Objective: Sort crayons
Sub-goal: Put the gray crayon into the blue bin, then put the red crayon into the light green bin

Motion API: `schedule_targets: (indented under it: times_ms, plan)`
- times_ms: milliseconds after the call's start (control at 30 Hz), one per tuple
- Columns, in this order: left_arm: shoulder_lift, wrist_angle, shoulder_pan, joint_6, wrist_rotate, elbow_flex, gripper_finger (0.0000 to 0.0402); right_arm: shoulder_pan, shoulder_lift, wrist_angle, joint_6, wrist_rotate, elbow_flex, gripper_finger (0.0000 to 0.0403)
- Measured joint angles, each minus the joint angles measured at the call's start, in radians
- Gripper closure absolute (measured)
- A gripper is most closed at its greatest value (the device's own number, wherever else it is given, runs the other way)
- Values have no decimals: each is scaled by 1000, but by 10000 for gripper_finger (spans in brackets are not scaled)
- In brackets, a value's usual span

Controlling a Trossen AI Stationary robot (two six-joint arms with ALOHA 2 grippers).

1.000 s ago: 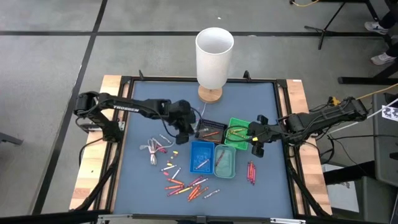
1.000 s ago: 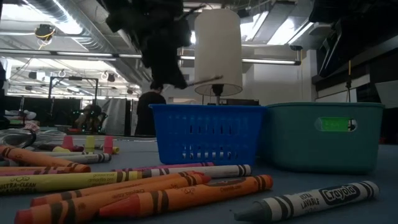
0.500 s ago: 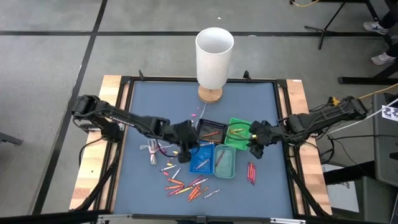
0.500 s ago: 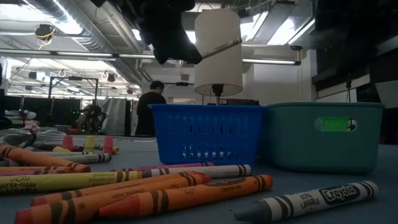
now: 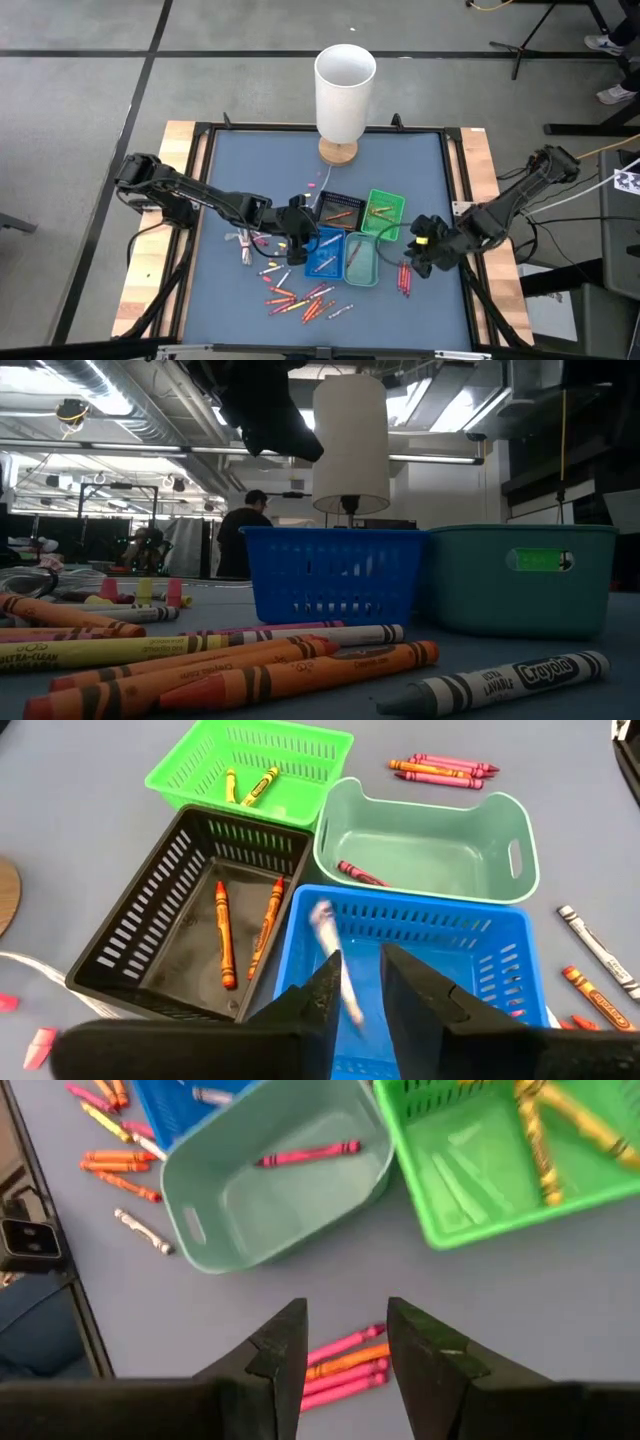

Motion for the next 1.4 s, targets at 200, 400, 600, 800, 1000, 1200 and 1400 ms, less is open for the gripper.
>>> schedule_targets:
  times_ms: [200,400,600,800,1000,1200,1400]
  plan:
    - [0,0,1,0,-4,0,331,84,117,1,137,4,0,267]
    - [0,0,2,0,-5,0,331,107,235,1,270,-61,0,267]
    - [0,-1,2,0,-5,0,330,104,336,6,317,-150,0,267]
    - [-1,-1,1,0,-4,0,330,104,406,47,317,-164,0,267]
    - [-1,-1,2,0,-4,0,330,104,445,77,317,-169,0,267]
    - [-1,-1,2,0,-4,0,331,104,482,77,317,-172,0,267]
    - [-1,-1,2,1,-4,0,331,104,511,79,317,-195,3,267]
